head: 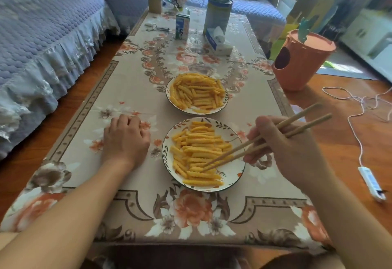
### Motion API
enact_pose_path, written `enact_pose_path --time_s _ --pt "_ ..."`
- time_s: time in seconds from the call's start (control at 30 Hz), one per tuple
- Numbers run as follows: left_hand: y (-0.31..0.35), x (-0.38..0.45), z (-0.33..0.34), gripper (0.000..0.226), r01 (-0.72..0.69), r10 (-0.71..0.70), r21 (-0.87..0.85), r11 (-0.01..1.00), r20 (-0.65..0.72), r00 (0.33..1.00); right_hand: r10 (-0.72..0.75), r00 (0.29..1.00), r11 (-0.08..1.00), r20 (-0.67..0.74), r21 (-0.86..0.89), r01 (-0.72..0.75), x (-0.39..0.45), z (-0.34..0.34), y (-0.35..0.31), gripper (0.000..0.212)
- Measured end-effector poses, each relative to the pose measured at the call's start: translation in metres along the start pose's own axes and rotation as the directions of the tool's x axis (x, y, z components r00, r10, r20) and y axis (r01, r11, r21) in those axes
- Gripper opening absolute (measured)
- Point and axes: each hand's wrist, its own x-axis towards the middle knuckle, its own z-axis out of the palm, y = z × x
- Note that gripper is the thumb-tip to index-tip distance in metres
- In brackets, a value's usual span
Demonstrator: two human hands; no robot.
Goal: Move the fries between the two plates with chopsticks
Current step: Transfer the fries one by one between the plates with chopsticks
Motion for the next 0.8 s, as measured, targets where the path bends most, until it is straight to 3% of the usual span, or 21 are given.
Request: enact_pose_path --time_s 0.2,0.4,0.63,0.8 --pt "0.002 -0.002 -0.003 0.030 -0.004 0.004 -0.004 1.000 0.005 1.000 -0.108 0.994 0.990 0.017 -0.087 0.109 -0.021 -0.001 0.015 0.024" --pt "0.003 -0.003 -0.004 0.027 -0.007 0.007 0.002 1.000 -0.004 1.000 -0.084 0.996 0.996 0.031 -0.039 0.085 -0.010 -0.016 0.011 0.028" --pt "0.001 -0.002 0.001 0.022 -0.017 0.018 0.028 0.999 -0.036 0.999 -0.028 0.989 0.988 -0.148 0.143 0.050 0.060 -0.008 0.028 0.034" --pt "-0.001 -0.001 0.004 0.029 -0.026 0.029 0.046 0.999 -0.047 0.998 -0.115 0.973 0.989 -0.198 0.073 0.132 0.122 0.019 0.045 0.028"
